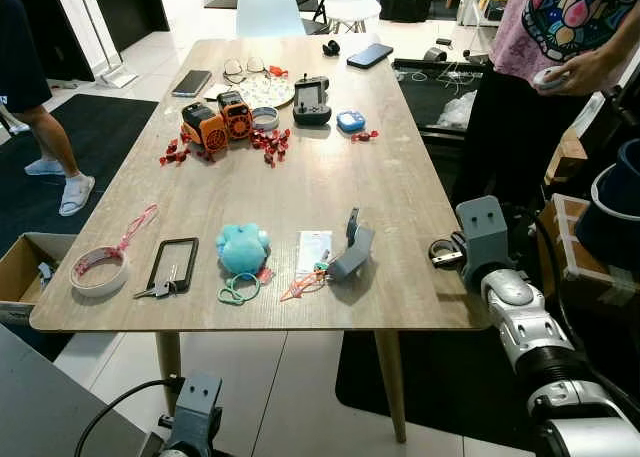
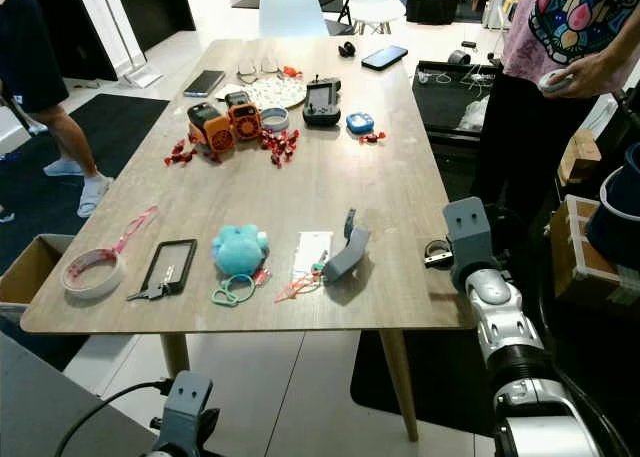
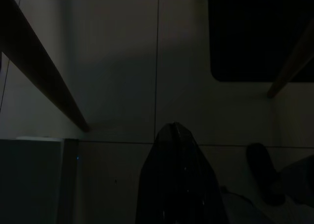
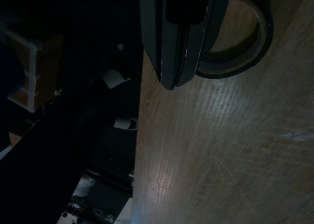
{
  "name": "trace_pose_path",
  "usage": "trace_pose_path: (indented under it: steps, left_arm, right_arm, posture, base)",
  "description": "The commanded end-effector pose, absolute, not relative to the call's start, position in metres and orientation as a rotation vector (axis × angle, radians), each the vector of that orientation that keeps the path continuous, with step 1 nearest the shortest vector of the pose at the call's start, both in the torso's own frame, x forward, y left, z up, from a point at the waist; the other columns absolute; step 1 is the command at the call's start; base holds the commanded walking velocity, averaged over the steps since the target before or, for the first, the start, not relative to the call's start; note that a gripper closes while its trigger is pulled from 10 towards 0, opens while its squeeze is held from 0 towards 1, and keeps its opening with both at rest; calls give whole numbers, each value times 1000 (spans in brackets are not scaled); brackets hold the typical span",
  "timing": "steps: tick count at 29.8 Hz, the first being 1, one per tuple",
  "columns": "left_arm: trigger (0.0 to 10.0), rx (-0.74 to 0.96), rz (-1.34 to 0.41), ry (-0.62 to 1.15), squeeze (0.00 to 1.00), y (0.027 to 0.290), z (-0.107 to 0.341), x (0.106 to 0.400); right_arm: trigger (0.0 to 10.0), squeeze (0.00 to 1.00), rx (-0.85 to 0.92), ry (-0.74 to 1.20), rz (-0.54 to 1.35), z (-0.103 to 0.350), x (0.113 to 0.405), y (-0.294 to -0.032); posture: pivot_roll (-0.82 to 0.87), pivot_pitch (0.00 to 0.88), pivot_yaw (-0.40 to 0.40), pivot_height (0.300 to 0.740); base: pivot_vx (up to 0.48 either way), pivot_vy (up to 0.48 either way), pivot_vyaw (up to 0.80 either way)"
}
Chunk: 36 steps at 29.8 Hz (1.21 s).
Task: Hang keys on a hook
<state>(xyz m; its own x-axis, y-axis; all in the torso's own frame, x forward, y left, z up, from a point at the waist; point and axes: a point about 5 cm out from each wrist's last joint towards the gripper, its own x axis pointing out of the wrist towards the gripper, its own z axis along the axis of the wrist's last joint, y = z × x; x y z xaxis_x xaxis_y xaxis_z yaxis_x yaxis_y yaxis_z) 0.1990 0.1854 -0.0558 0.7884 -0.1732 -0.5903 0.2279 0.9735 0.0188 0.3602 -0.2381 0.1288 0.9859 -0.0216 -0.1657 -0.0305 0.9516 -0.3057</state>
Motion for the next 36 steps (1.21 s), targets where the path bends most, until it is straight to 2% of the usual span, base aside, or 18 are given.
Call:
trace_pose_path:
  steps: [1,7,10,19,28,30,36]
  left_arm:
    - [10000,84,-209,652,8,189,-59,193]
    - [10000,87,-211,653,8,190,-59,194]
    - [10000,92,-211,654,12,190,-58,194]
    - [10000,92,-212,652,8,190,-58,196]
    - [10000,92,-214,652,8,189,-58,196]
    - [10000,92,-215,652,8,188,-58,196]
    - [10000,88,-216,650,8,187,-58,197]
  right_arm:
    - [10000,0,-308,215,-20,119,356,-245]
    - [10000,0,-300,223,5,115,355,-239]
    - [10000,0,-254,209,137,111,353,-214]
    - [10000,0,-201,184,347,105,346,-173]
    - [10000,0,-183,177,467,105,338,-153]
    - [10000,0,-133,159,544,109,334,-140]
    - [10000,0,-101,135,587,115,331,-137]
  posture:
    - [52,128,37,740]
    - [54,128,40,740]
    - [55,127,42,740]
    - [57,124,41,740]
    - [53,115,40,740]
    - [51,113,39,740]
    - [53,111,34,740]
  base:
    - [0,0,0]
    - [0,0,0]
    - [0,0,0]
    - [0,0,0]
    - [0,0,0]
    - [0,0,0]
    - [0,0,0]
